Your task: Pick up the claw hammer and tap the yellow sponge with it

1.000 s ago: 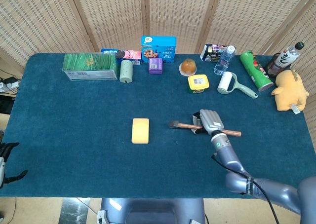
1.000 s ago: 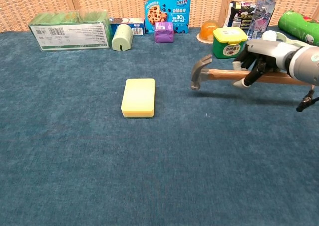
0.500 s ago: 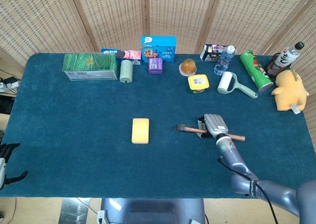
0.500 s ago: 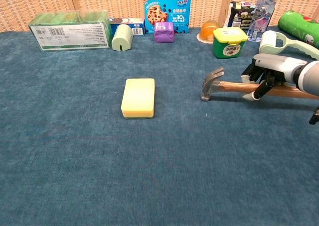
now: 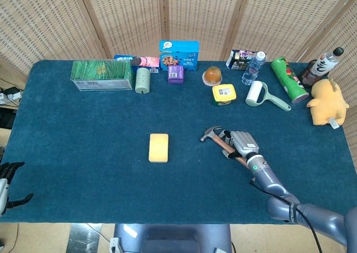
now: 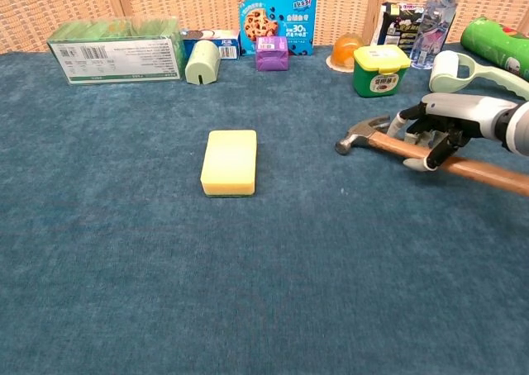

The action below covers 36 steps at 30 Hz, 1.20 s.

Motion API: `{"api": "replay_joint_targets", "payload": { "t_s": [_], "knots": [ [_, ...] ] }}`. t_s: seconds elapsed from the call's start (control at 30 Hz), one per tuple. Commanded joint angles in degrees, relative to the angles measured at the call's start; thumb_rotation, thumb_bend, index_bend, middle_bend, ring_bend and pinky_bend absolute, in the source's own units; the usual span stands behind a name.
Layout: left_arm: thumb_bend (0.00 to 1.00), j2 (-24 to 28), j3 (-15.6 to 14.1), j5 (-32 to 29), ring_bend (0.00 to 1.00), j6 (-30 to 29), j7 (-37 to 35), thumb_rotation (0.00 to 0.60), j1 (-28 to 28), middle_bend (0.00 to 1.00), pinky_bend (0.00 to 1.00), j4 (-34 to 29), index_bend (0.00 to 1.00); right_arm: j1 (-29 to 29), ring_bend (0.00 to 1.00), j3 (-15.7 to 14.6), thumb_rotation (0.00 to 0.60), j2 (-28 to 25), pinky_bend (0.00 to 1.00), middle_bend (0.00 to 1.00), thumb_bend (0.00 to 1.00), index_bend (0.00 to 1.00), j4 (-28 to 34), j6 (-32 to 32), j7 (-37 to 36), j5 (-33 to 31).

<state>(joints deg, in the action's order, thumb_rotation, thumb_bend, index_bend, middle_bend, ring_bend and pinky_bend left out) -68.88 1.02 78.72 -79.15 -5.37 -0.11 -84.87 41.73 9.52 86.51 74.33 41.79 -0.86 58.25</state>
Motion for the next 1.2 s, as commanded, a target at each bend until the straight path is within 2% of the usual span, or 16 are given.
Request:
{"api": "replay_joint_targets", "payload": {
  "t_s": [0.03,0.23,0.33,0.4,0.5,0.57,0.63,0.8,0.97,1.1,1.13,1.2],
  "knots": [
    [0.20,-0.06,-0.04,0.06,0.08,0.01,0.02,0.600,-0.02,0.16,0.09,0.01,0.15,-0.66,0.35,-0.03,0.600,-1.06,0.34,0.35,0.43,0.23,0.99,0.43,-1.42,1.87],
    [0.20,-0.14,-0.10,0.11,0.08,-0.23,0.02,0.600,0.10,0.16,0.09,0.01,0.15,-2.59,0.32,-0.01,0.600,-2.49,0.32,0.32,0.43,0.19,2.50,2.77,-5.21,5.71],
    [0.20,-0.25,-0.05,0.18,0.08,-0.58,-0.09,0.600,0.22,0.16,0.09,0.10,0.15,-4.69,0.32,0.39,0.600,-2.94,0.32,0.33,0.43,0.21,3.63,6.52,-8.35,8.00],
    [0.20,-0.41,0.01,0.25,0.08,-0.89,-0.19,0.600,0.31,0.16,0.09,0.25,0.15,-6.07,0.38,0.86,0.600,-2.65,0.36,0.39,0.42,0.28,3.77,9.64,-9.84,9.02],
    [0.20,-0.58,0.06,0.25,0.08,-1.07,-0.24,0.600,0.37,0.16,0.09,0.44,0.15,-8.40,0.54,1.22,0.600,-2.46,0.47,0.55,0.41,0.46,4.07,14.65,-11.46,10.55],
    [0.20,-0.64,0.05,0.11,0.08,-0.94,-0.19,0.600,0.37,0.16,0.09,0.51,0.15,-10.36,0.62,1.46,0.600,-2.19,0.54,0.62,0.41,0.53,4.04,19.15,-11.91,11.69],
    [0.20,-0.69,0.07,0.06,0.08,-0.92,-0.10,0.600,0.37,0.16,0.09,0.54,0.15,-11.90,0.69,1.32,0.600,-2.12,0.60,0.68,0.41,0.59,3.96,22.29,-11.55,12.42],
    [0.20,-1.18,0.48,0.24,0.08,-1.87,0.29,0.600,0.43,0.16,0.09,0.69,0.15,-16.16,0.74,0.60,0.600,-2.52,0.64,0.73,0.41,0.63,4.05,30.64,-7.96,14.13],
    [0.20,-1.79,0.74,1.35,0.08,-3.14,0.28,0.600,0.35,0.17,0.09,1.12,0.18,-20.62,0.79,-1.70,0.600,-4.97,0.67,0.76,0.41,0.66,4.70,36.20,-4.80,16.05],
    [0.21,-2.83,1.10,2.71,0.08,-5.00,-0.39,0.600,0.39,0.20,0.09,2.33,0.24,-24.45,0.81,-3.77,0.600,-7.10,0.68,0.77,0.42,0.68,4.37,40.05,-3.05,17.43],
    [0.21,-3.58,1.26,3.81,0.08,-6.22,-0.19,0.600,0.31,0.21,0.09,3.25,0.25,-26.87,0.81,-5.46,0.600,-7.71,0.68,0.78,0.42,0.68,3.34,42.86,-0.55,18.28],
    [0.21,-4.61,1.23,4.69,0.09,-7.20,-0.03,0.600,0.32,0.22,0.09,4.51,0.26,-28.76,0.81,-6.67,0.600,-7.84,0.68,0.78,0.42,0.69,3.08,44.83,0.80,19.41]
  ]
}}
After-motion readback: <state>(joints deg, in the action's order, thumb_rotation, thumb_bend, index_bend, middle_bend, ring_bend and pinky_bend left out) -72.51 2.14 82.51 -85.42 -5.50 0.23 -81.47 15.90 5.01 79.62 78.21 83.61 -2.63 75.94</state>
